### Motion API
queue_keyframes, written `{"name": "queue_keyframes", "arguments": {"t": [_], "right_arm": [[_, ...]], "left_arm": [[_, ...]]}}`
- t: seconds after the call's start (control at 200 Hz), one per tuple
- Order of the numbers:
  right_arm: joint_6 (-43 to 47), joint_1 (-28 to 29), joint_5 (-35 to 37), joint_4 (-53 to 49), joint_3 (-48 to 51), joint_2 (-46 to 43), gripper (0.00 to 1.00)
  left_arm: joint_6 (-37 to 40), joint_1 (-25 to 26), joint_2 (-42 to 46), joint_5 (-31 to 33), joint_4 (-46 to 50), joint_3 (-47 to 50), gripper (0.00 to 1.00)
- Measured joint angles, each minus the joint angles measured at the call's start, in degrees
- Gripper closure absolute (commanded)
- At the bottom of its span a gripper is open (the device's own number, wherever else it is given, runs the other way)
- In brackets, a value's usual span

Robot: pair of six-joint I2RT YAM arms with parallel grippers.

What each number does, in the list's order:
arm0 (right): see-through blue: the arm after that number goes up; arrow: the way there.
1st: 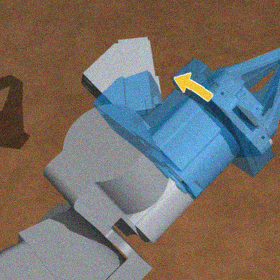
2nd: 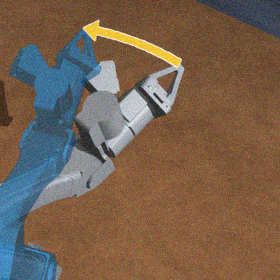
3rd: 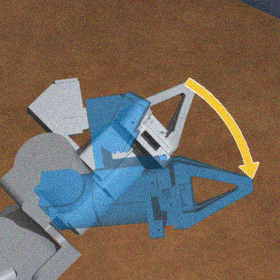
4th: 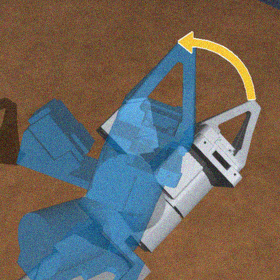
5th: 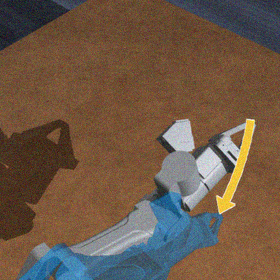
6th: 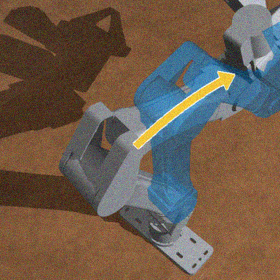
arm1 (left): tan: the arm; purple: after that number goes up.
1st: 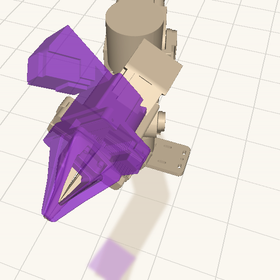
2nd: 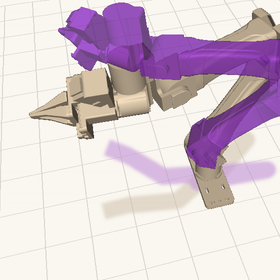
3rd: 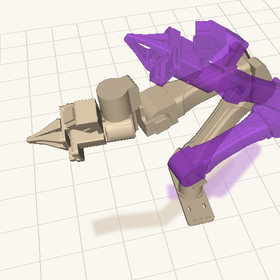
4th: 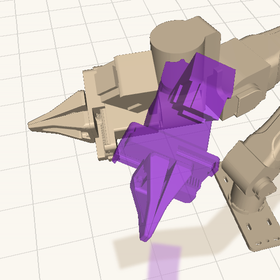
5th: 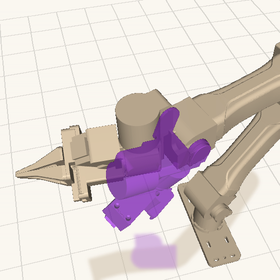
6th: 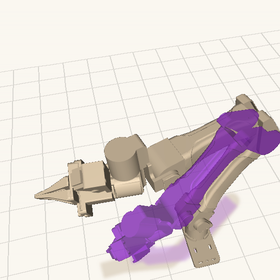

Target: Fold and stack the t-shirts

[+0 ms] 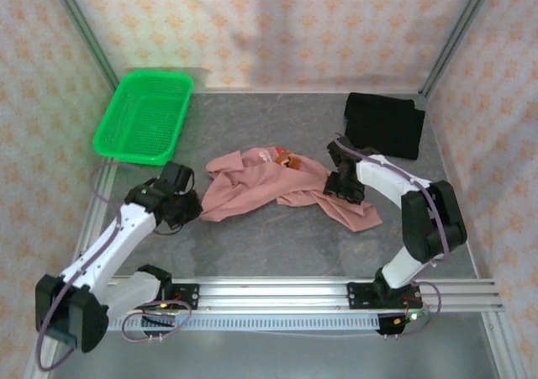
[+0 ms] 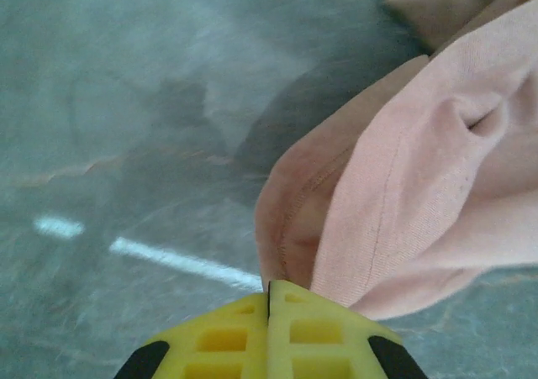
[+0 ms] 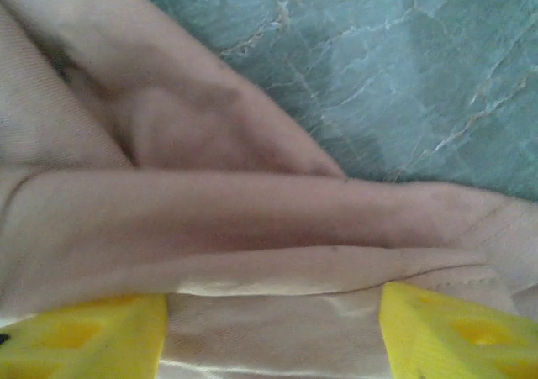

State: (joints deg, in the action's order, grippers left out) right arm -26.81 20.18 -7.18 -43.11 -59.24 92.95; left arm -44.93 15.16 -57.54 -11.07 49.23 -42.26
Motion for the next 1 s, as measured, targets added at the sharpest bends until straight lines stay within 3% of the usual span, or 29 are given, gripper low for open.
{"name": "queue_keyframes", "arguments": {"t": [0.115,0.25,0.305,0.395,0.56,0.851,1.001], "right_arm": [[-1.2,0.0,2.0,0.4,0.0,1.6,0.58],[-1.9,0.0,3.7,0.5,-0.1,3.6,0.61],[-2.0,0.0,4.3,0.5,-0.2,3.6,0.61],[-2.0,0.0,4.9,0.5,-0.7,3.6,0.59],[-1.9,0.0,4.9,0.5,-0.8,2.7,0.50],[-0.2,0.0,2.8,0.5,-0.8,-1.2,0.21],[2.6,0.0,-0.1,1.7,-0.8,-4.9,0.13]], "left_arm": [[-5.6,-1.2,5.7,1.8,1.5,5.3,1.00],[-9.8,-1.3,8.5,2.7,2.3,7.6,1.00],[-11.1,-1.3,9.5,3.3,3.1,7.9,0.90],[-13.4,-1.3,12.8,5.2,4.7,8.2,0.64],[-16.3,-1.4,16.9,5.0,4.5,9.6,0.45],[-19.6,-1.4,10.0,-6.8,-0.2,11.4,0.45],[-19.8,-1.4,8.3,-10.5,-0.2,12.3,0.47]]}}
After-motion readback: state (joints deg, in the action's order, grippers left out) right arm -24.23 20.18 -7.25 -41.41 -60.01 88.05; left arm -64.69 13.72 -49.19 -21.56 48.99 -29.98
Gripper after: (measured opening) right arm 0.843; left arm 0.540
